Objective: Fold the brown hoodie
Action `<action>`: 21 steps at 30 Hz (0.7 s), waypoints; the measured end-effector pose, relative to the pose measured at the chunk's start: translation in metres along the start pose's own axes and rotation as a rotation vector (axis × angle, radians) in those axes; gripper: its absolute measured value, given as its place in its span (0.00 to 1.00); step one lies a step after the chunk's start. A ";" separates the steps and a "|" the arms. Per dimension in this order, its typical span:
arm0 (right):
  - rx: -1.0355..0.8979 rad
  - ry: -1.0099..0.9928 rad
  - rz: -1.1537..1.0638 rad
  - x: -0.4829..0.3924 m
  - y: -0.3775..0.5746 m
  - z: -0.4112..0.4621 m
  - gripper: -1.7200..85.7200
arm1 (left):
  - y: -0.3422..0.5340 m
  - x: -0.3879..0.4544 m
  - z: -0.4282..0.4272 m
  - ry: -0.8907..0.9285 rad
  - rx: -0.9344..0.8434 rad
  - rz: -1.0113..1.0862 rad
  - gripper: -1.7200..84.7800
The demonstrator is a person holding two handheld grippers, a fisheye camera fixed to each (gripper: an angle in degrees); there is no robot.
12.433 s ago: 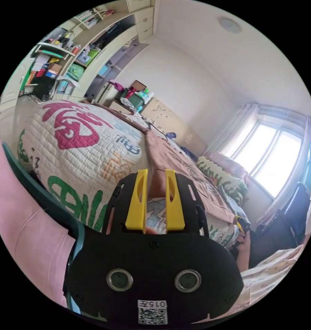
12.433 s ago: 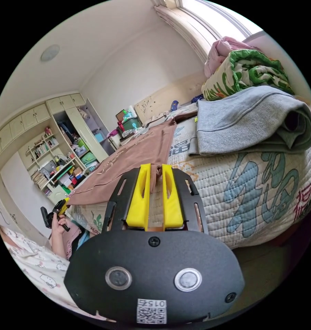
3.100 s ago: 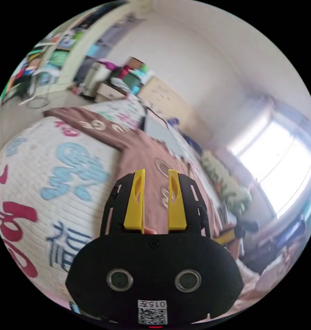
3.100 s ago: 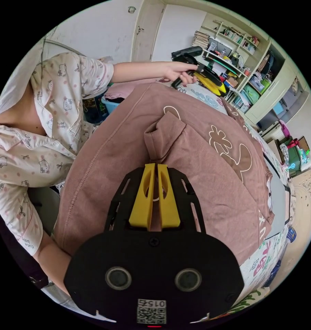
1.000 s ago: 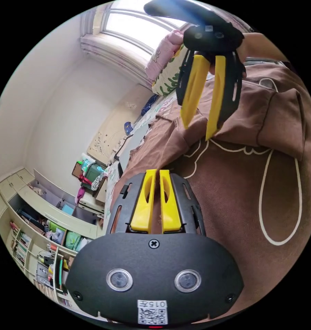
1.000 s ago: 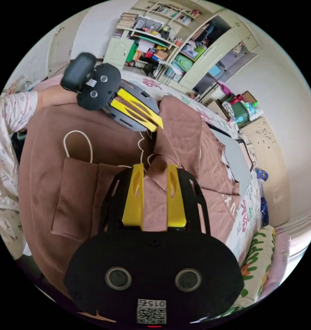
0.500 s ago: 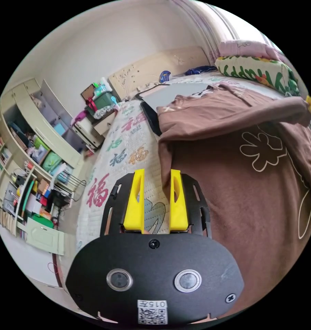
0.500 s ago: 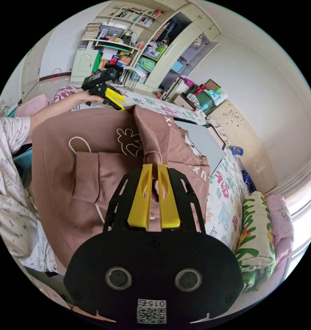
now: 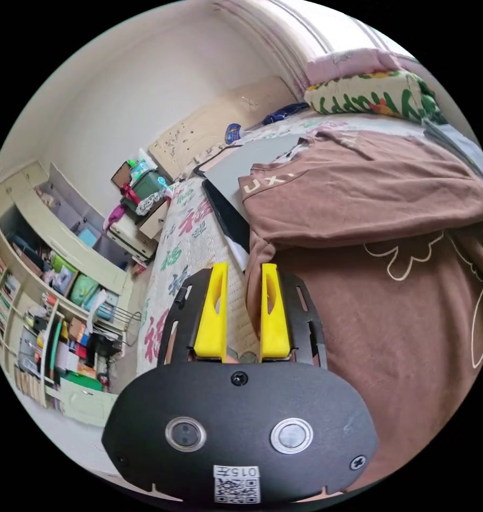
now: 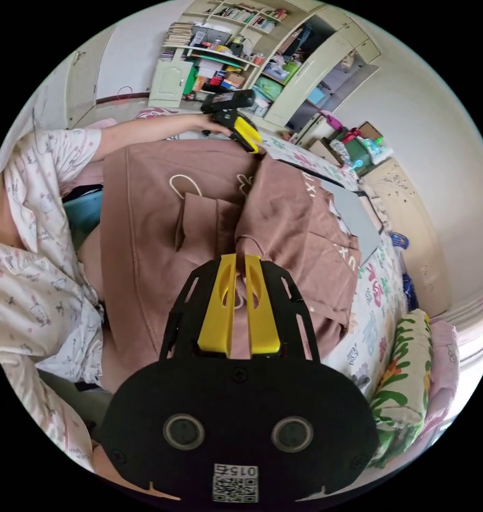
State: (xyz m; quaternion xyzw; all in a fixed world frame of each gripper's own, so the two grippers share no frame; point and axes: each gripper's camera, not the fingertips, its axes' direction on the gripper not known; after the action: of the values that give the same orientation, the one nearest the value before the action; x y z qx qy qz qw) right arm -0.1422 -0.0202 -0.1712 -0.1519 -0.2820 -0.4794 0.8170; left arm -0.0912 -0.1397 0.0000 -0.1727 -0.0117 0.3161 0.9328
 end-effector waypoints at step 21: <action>0.105 -0.086 0.654 0.259 0.051 -0.054 0.13 | 0.089 -0.070 -0.043 0.046 -0.002 -0.022 0.10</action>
State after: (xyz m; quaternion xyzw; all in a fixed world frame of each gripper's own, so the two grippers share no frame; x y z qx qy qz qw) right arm 0.0179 -0.2039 -0.0555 -0.2120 -0.2768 -0.1700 0.9217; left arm -0.1937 -0.1286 -0.0635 -0.1807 0.0073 0.3016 0.9361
